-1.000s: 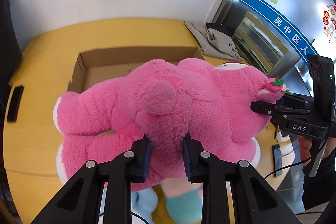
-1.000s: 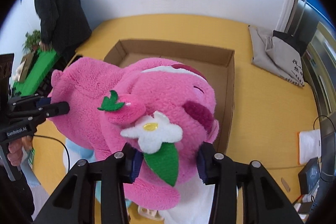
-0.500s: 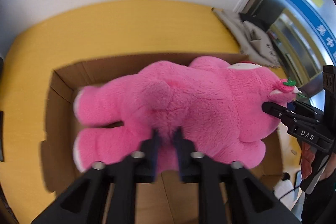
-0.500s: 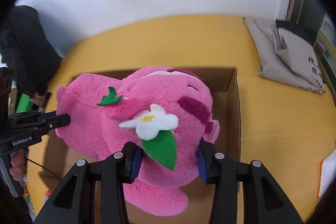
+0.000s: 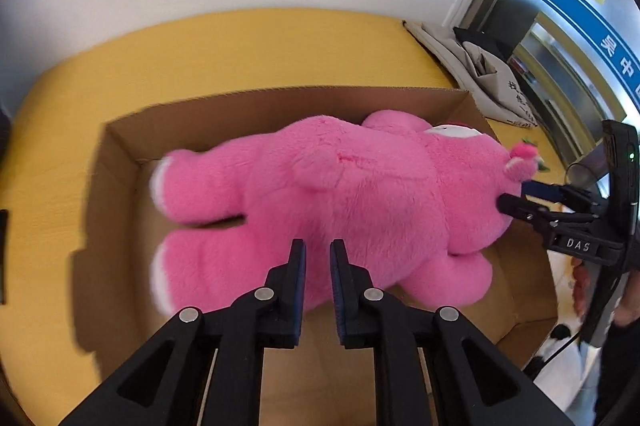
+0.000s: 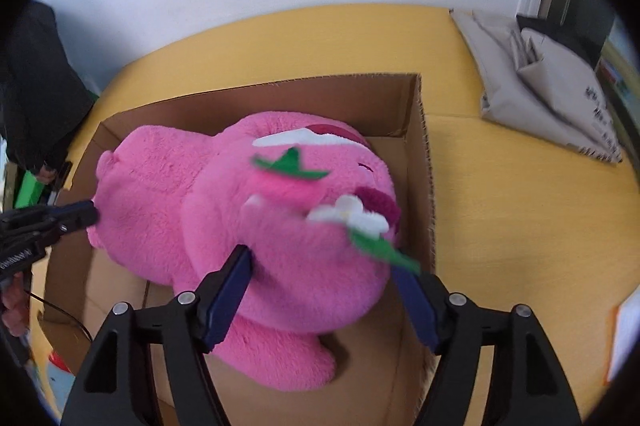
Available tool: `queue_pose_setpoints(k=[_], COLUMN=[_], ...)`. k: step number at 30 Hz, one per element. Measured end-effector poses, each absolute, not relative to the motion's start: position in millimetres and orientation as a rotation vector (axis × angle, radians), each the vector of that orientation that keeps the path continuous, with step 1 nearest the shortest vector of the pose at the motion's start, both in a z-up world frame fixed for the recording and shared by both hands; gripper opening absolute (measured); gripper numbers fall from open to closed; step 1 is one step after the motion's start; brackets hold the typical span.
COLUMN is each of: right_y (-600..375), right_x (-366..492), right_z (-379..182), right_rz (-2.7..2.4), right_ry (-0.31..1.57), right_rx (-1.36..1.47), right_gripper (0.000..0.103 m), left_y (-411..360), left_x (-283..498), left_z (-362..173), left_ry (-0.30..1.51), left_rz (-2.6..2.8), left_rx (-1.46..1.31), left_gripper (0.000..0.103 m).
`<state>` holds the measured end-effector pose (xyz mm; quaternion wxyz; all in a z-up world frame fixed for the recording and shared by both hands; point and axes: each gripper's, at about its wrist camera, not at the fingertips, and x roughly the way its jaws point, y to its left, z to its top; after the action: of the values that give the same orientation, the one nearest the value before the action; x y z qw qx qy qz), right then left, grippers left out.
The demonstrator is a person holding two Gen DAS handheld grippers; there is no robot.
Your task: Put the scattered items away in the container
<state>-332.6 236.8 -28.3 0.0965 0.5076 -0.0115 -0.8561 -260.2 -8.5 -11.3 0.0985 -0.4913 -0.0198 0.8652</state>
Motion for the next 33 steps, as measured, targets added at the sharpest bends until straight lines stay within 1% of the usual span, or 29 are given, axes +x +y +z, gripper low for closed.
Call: queue_pose_setpoints(k=[1, 2, 3, 4, 5, 7, 11, 14, 16, 23, 28, 33], right_y=[237, 236, 236, 238, 238, 237, 231, 223, 220, 219, 213, 211], right_x=[-322, -312, -300, -286, -270, -236, -177, -142, -125, -92, -74, -61], right_z=[-21, -14, -6, 4, 13, 33, 54, 61, 64, 59, 51, 47], right_rz=[-2.541, -2.546, -2.550, -2.546, -2.556, -2.582, -2.550, -2.554, -2.581, -2.638, -2.666, -2.662], right_ry=[-0.018, -0.002, 0.011, 0.009, 0.013, 0.042, 0.057, 0.125, 0.167, 0.150, 0.186, 0.137], right_rx=[1.491, 1.478, 1.466, 1.451, 1.431, 1.387, 1.370, 1.342, 1.329, 1.335, 1.329, 1.330], right_gripper=[0.073, 0.073, 0.074, 0.075, 0.075, 0.077, 0.077, 0.077, 0.077, 0.077, 0.077, 0.077], left_y=[-12, -16, -20, -25, -27, -29, -36, -33, -28, -11, -2, 0], left_x=[-243, -225, -206, -187, -168, -138, -81, -56, -43, -13, 2, 13], left_z=[0, 11, 22, 33, 42, 53, 64, 59, 57, 45, 39, 34], left_ry=[-0.056, -0.054, -0.059, -0.066, -0.071, -0.081, -0.125, -0.157, -0.146, -0.088, -0.068, -0.125], left_rz=[2.586, 2.612, 2.648, 2.689, 2.729, 2.769, 2.824, 2.835, 2.846, 2.863, 2.853, 2.846], left_rx=[-1.436, -1.419, -1.398, -1.376, -1.348, -1.320, -1.288, -1.291, -1.285, -1.285, -1.278, -1.269], left_gripper=[0.034, 0.062, 0.075, 0.091, 0.098, 0.103, 0.103, 0.103, 0.103, 0.103, 0.103, 0.103])
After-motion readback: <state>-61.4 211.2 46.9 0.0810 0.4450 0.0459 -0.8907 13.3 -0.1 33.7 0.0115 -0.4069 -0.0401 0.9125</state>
